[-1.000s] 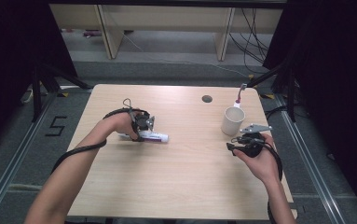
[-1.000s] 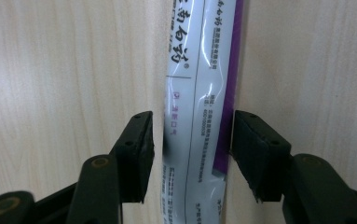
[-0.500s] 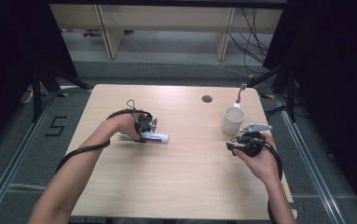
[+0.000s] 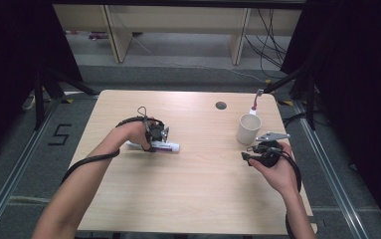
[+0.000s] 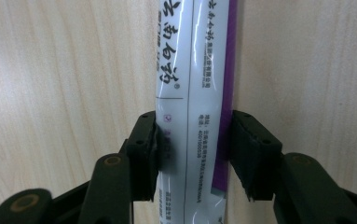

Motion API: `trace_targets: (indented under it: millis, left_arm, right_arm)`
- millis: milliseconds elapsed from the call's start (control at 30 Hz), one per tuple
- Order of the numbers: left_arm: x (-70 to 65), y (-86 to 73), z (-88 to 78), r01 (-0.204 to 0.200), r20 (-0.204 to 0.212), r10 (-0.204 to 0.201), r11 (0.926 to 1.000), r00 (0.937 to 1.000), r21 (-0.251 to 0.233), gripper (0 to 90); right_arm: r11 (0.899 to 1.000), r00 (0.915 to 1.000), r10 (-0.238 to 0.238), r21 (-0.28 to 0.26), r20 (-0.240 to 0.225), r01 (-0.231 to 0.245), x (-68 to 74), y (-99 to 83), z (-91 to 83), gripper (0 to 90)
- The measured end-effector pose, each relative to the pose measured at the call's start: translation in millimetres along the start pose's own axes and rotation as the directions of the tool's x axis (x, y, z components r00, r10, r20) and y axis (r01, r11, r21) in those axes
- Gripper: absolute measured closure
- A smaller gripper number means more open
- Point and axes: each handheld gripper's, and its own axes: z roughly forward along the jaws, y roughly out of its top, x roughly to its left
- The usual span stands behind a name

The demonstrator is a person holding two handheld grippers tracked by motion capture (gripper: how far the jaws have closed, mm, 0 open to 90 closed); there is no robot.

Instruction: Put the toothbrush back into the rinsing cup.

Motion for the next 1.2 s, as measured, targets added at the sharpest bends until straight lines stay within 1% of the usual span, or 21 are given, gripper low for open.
trace_targets:
  millis: [100,133,267,333,400,433,500,567,600,733,767,800,833,867,900,967,1000,1100,1133,1167,1200]
  left_arm:
    - [0.4,0.2,0.0,-0.002,0.003,0.002,1.0,1.0,0.002,54.2]
    - [0.5,0.9,-0.1,-0.001,0.005,0.001,1.0,1.0,0.008,54.3]
    - [1.3,3.3,-0.1,-0.012,0.027,0.012,0.9995,0.9996,0.03,55.4]
    - [1.1,4.0,-0.1,-0.012,0.032,0.011,0.9993,0.9994,0.036,56.2]
    - [-0.4,6.2,-1.0,-0.026,0.034,0.024,0.9983,0.9991,0.053,57.5]
    - [-0.4,6.2,-1.0,-0.026,0.034,0.024,0.9983,0.9991,0.053,58.7]
    - [-1.6,6.9,-1.7,-0.021,0.031,0.019,0.9981,0.9993,0.058,61.1]
    - [-1.7,7.4,-4.2,-0.021,0.036,0.019,0.9979,0.9992,0.062,67.7]
    - [-2.6,7.1,-6.3,-0.026,0.032,0.024,0.9983,0.9992,0.052,71.3]
    - [-4.2,6.5,-6.5,-0.026,0.03,0.025,0.9985,0.9992,0.049,74.0]
    - [-4.4,6.5,-6.5,-0.025,0.031,0.024,0.9985,0.9992,0.049,74.3]
    - [-4.5,6.6,-6.5,-0.026,0.032,0.025,0.9984,0.9992,0.049,74.7]
    - [-4.9,6.9,-6.6,-0.028,0.031,0.027,0.9984,0.9992,0.05,74.9]
    - [-5.5,7.4,-7.0,-0.037,0.026,0.036,0.9978,0.999,0.056,75.0]
    - [-5.5,7.4,-7.0,-0.037,0.026,0.036,0.9978,0.999,0.056,75.1]
    - [-8.1,8.7,-7.8,-0.046,0.033,0.044,0.9975,0.9985,0.054,75.3]
    - [-8.9,8.9,-8.3,-0.044,0.034,0.043,0.9977,0.9985,0.051,75.4]
    - [-10.3,9.5,-11.1,-0.041,0.033,0.04,0.9983,0.9987,0.041,75.6]
    - [-11.9,9.6,-14.8,-0.034,0.033,0.033,0.999,0.9989,0.03,75.6]
    - [-11.9,9.6,-14.8,-0.034,0.033,0.033,0.999,0.9989,0.03,75.6]
    - [-13.7,9.9,-19.6,-0.036,0.033,0.035,0.9988,0.9988,0.032,75.6]
  right_arm:
    - [1.0,1.0,-0.002,0.0,0.0,0.002,-0.1,0.3,-0.4,46.8]
    - [1.0,0.9999,-0.016,-0.007,0.005,0.016,-1.0,-0.1,0.3,46.8]
    - [1.0,1.0,-0.002,0.001,0.001,0.002,0.3,0.4,-0.2,46.8]
    - [1.0,1.0,-0.009,0.001,0.002,0.009,0.2,0.4,-0.1,46.8]
    - [0.999,0.9993,-0.036,-0.008,0.012,0.036,-1.2,-0.2,0.9,46.8]
    - [0.999,0.9993,-0.036,-0.008,0.012,0.036,-1.2,-0.2,0.9,46.8]
    - [1.0,0.9999,-0.016,-0.007,0.004,0.016,-0.3,-1.5,2.2,46.9]
    - [1.0,0.9999,-0.011,0.0,0.001,0.011,-0.4,-1.5,1.3,46.9]
    - [1.0,0.9998,-0.017,-0.009,0.006,0.017,-0.8,-2.1,1.9,47.0]
    - [1.0,0.9998,-0.021,0.001,0.006,0.021,-0.2,-1.8,2.3,47.0]
    - [1.0,1.0,-0.002,0.007,-0.001,0.002,1.1,-1.3,2.4,46.9]
    - [1.0,1.0,-0.001,0.011,-0.006,0.001,1.7,-1.2,2.8,46.9]
    - [1.0,0.9999,-0.014,0.004,-0.005,0.014,1.5,-1.4,4.3,47.0]
    - [1.0,1.0,0.002,0.01,-0.009,-0.002,3.0,-0.8,3.8,47.0]
    - [1.0,1.0,0.002,0.01,-0.009,-0.002,3.0,-0.8,3.8,47.0]
    - [1.0,0.9999,-0.013,0.011,-0.008,0.013,4.2,0.0,4.3,47.0]
    - [0.999,0.9995,-0.032,0.005,-0.005,0.032,3.9,0.0,5.4,47.0]
    - [1.0,0.9996,-0.025,0.017,-0.011,0.025,5.2,1.5,4.6,47.1]
    - [0.998,0.9984,-0.055,0.009,-0.012,0.055,5.6,2.2,5.1,47.6]
    - [0.998,0.9984,-0.055,0.009,-0.012,0.055,5.6,2.2,5.1,47.6]
    - [0.998,0.9974,-0.065,0.005,-0.033,0.065,8.8,3.8,4.2,48.0]
